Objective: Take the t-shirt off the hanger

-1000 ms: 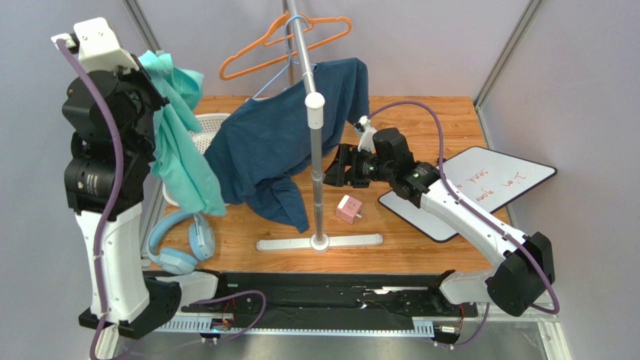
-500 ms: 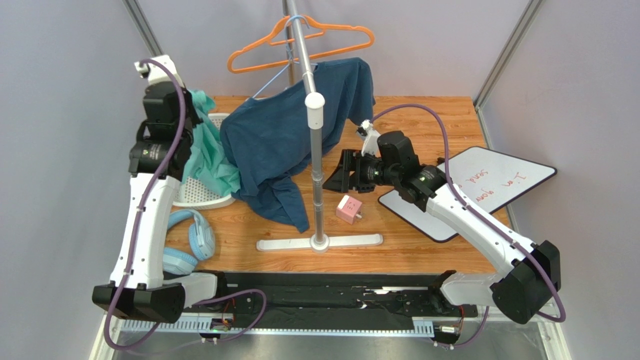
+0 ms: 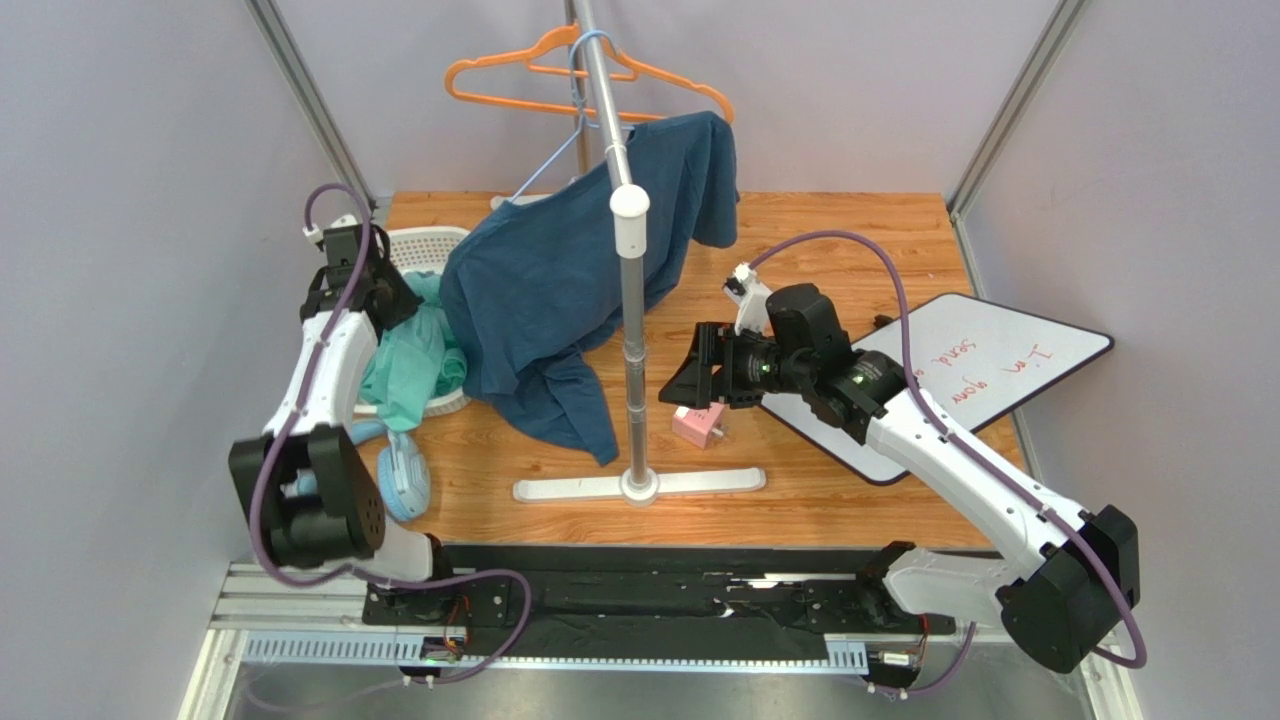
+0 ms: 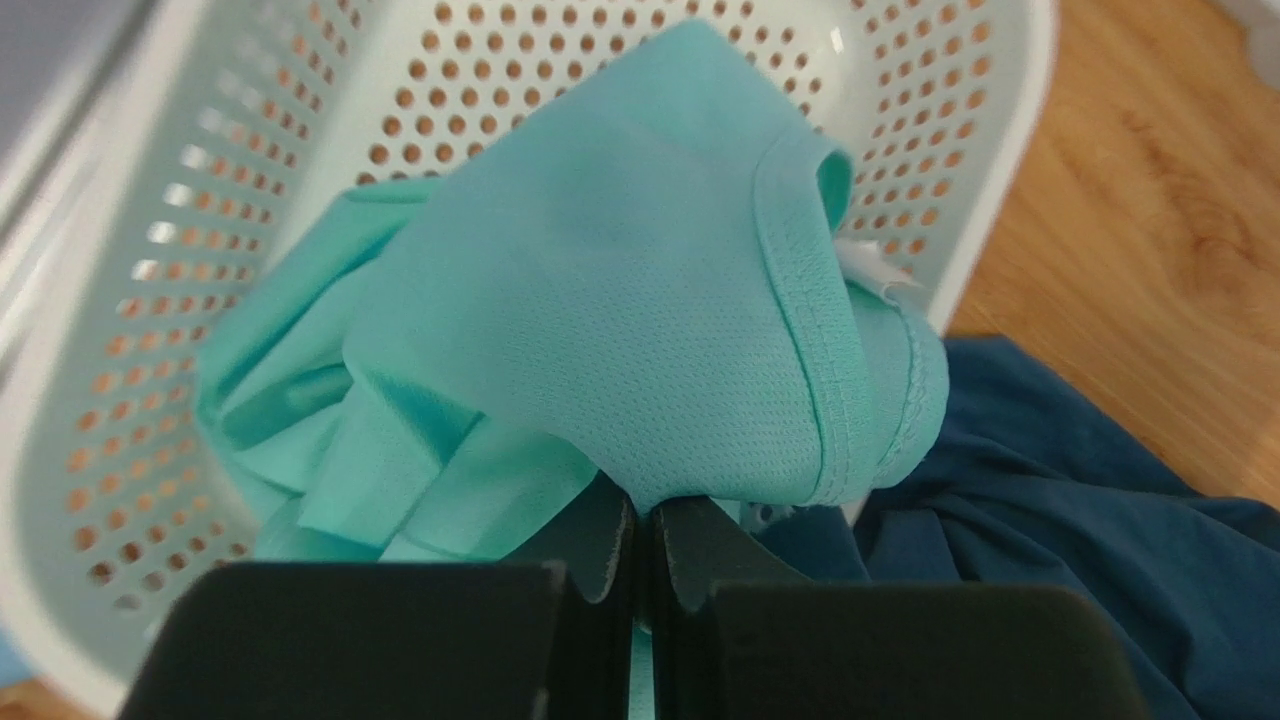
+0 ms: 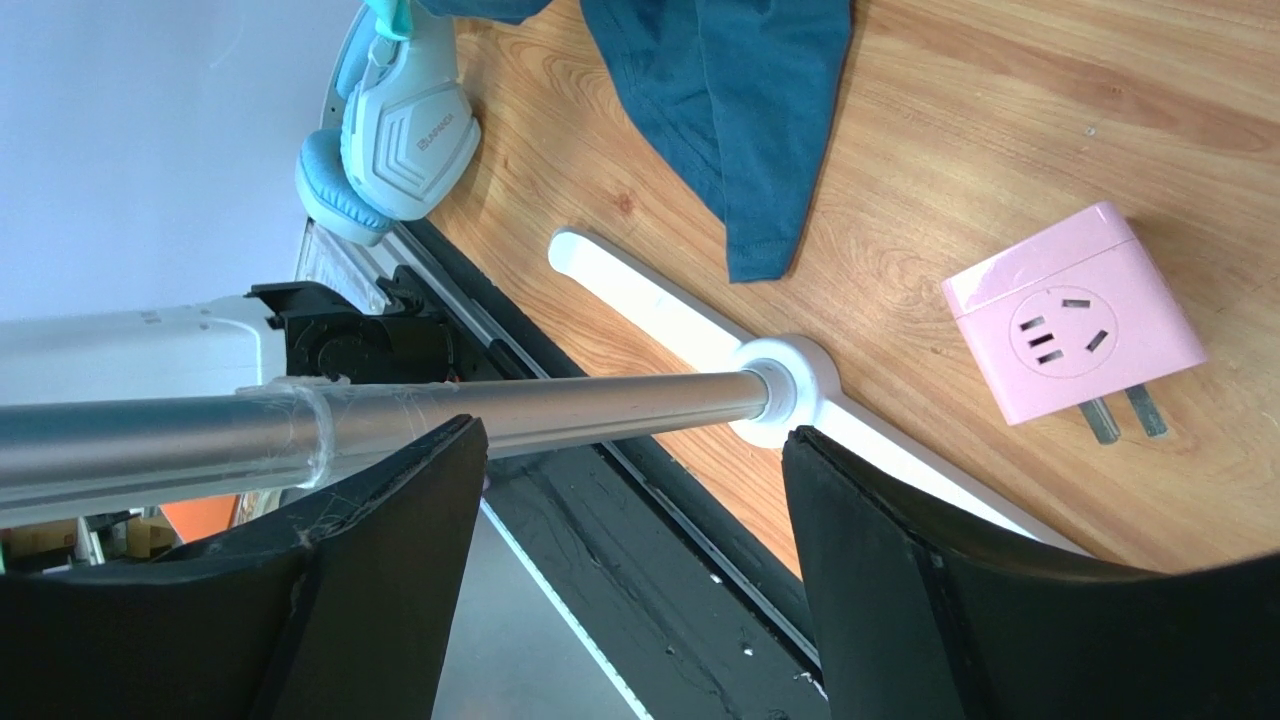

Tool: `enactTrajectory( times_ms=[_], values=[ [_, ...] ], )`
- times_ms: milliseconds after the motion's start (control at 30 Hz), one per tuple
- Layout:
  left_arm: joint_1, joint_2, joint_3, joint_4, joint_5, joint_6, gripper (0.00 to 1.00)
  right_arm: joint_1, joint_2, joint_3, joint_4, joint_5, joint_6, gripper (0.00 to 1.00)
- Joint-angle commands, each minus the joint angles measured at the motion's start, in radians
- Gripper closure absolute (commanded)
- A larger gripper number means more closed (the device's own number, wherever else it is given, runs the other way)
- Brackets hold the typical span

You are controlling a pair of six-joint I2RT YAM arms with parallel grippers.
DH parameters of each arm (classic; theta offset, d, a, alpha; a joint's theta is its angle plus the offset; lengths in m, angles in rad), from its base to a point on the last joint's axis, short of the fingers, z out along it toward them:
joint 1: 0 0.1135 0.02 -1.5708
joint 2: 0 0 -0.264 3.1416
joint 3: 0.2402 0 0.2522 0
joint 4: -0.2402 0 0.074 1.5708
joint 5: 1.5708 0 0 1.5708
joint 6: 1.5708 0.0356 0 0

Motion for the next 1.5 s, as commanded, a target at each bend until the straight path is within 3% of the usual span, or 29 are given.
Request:
enactTrajectory(
  times_ms=[0,267,300,367,400,433,467,500,667,833,967,1100,1233,1467],
  values=[
    [0.074,0.161,0.080,0.016,0.175,-0.075,1.00,-0.003,-0.031,-0.018,0.013,-0.007,-0.003,0.23],
    [0.082,0.177,0.078,0.168,0.287,-0.034,0.97,-0.003,-0.053,-0.070,0.033,-0.028,0.030,0.23],
    [0.083,0.183,0.082,0.187,0.376,-0.018,0.76,-0.003,-0.059,-0.078,0.035,-0.031,0.040,0.23],
    [0.083,0.218,0.125,0.178,0.446,0.011,0.60,-0.003,-0.088,-0.090,0.038,-0.050,0.043,0.23],
    [0.085,0.227,0.143,0.152,0.457,0.013,0.47,-0.003,-0.100,-0.095,0.032,-0.050,0.038,0.23],
    [0.086,0.229,0.157,0.129,0.460,0.017,0.44,-0.003,-0.111,-0.096,0.024,-0.045,0.035,0.23],
    [0.083,0.218,0.159,0.096,0.453,0.007,0.33,-0.003,-0.131,-0.095,0.017,-0.037,0.029,0.23],
    [0.083,0.197,0.144,0.089,0.440,-0.009,0.32,-0.003,-0.138,-0.095,-0.005,-0.030,0.018,0.23],
    [0.083,-0.047,0.020,0.010,0.361,-0.037,0.32,-0.003,-0.172,-0.090,-0.072,-0.007,-0.022,0.22],
    [0.083,-0.237,-0.031,-0.181,0.267,-0.056,0.37,-0.003,-0.215,-0.124,-0.079,-0.019,-0.017,0.22],
    [0.083,-0.406,-0.149,-0.216,0.230,-0.138,0.74,-0.001,-0.232,-0.124,-0.101,-0.017,-0.025,0.22],
    [0.083,-0.544,-0.284,-0.210,0.212,-0.190,0.76,-0.004,-0.237,-0.125,-0.111,-0.013,-0.025,0.22],
    [0.085,-0.537,-0.370,-0.157,0.170,-0.204,0.74,-0.003,-0.238,-0.133,-0.100,-0.005,-0.014,0.22],
    [0.131,-0.244,-0.338,-0.063,0.111,-0.210,0.78,-0.003,-0.234,-0.141,-0.065,0.007,0.012,0.22]
  ],
)
